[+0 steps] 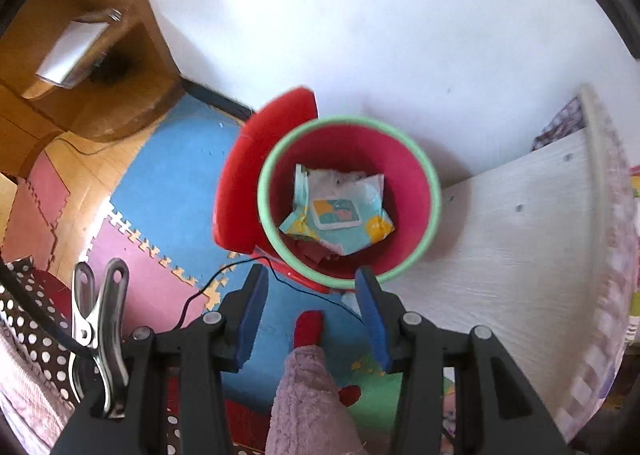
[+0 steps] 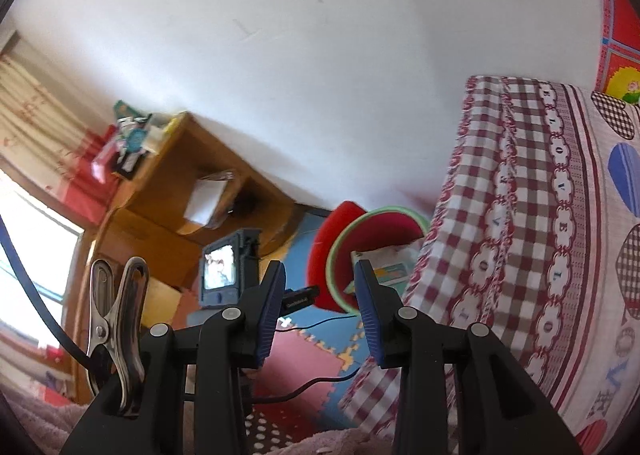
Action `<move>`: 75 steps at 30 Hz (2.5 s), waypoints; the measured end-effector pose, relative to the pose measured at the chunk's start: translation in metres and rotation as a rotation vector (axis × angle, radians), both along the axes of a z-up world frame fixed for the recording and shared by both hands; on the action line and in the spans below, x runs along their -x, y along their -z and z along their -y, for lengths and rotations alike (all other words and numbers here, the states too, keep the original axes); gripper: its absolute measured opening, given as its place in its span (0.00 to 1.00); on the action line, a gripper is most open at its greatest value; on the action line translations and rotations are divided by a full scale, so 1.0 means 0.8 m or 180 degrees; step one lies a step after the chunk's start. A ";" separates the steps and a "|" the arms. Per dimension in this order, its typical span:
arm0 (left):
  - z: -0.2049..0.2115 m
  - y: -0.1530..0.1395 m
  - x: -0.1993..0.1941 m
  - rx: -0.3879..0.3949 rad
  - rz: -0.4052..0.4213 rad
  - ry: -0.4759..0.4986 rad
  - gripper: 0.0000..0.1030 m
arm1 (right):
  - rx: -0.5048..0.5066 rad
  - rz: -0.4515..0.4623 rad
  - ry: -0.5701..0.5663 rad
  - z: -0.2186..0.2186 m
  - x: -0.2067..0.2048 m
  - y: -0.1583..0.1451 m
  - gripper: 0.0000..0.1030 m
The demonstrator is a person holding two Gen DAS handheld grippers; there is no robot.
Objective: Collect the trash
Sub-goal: 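Move both grippers back over the bed toward the white bubble-wrap roll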
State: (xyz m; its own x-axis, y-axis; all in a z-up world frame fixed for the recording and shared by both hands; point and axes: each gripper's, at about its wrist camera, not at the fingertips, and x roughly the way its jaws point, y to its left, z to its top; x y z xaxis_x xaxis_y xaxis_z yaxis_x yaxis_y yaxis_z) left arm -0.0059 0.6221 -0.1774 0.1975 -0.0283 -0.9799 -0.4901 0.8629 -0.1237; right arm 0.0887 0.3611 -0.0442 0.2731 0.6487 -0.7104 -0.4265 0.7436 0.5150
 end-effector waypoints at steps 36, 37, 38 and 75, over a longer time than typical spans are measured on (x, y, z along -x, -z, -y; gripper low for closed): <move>0.300 -0.291 0.106 -0.0123 0.1123 0.0980 0.46 | -0.0280 0.0578 0.0626 0.248 0.206 -0.101 0.37; 0.308 -0.291 0.104 -0.0130 0.1124 0.1023 0.46 | -0.0270 0.0572 0.0680 0.256 0.208 -0.102 0.37; 0.316 -0.292 0.102 -0.0127 0.1126 0.1069 0.46 | -0.0258 0.0568 0.0718 0.262 0.207 -0.101 0.37; 0.512 -0.239 -0.134 0.0123 0.1054 0.1556 0.46 | 0.0166 0.0285 0.1567 0.461 0.041 -0.040 0.37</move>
